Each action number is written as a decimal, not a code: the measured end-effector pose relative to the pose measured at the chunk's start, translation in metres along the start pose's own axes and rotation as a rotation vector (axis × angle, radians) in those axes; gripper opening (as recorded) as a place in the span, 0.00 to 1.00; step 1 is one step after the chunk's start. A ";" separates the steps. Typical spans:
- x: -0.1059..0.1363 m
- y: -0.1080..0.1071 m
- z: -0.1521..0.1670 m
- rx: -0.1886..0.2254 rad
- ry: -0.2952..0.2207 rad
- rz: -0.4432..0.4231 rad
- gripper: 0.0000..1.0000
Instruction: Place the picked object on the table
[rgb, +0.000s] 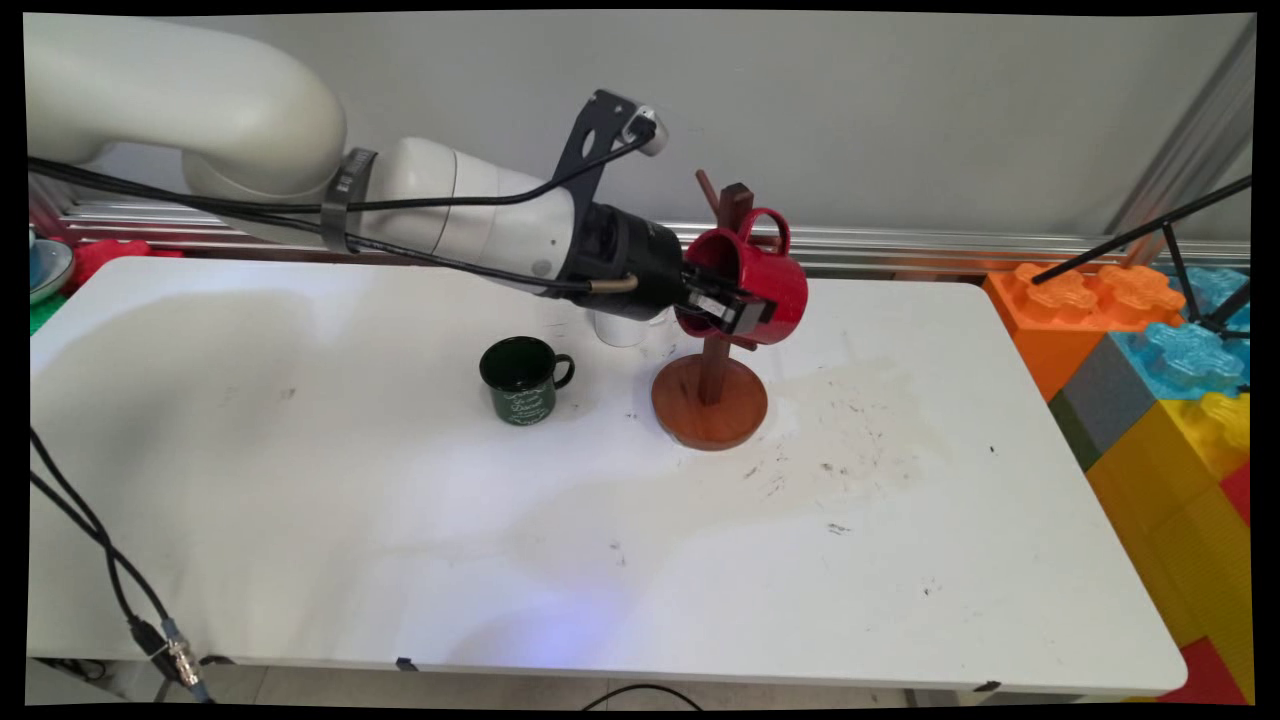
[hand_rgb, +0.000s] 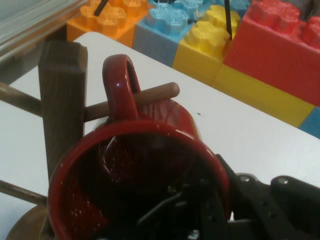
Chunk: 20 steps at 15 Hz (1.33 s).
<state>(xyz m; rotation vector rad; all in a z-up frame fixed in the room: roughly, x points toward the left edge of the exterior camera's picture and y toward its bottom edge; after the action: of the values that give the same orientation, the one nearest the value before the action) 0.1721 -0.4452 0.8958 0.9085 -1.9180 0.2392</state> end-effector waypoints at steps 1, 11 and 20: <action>0.001 0.000 -0.001 -0.001 0.005 0.000 0.00; 0.001 0.015 -0.033 -0.052 0.020 -0.007 0.00; 0.001 0.032 -0.082 -0.120 -0.026 0.051 0.00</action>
<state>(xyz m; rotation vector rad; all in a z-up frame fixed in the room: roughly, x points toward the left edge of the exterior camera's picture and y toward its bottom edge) 0.2061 -0.3812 0.9460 0.7874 -1.9594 0.1406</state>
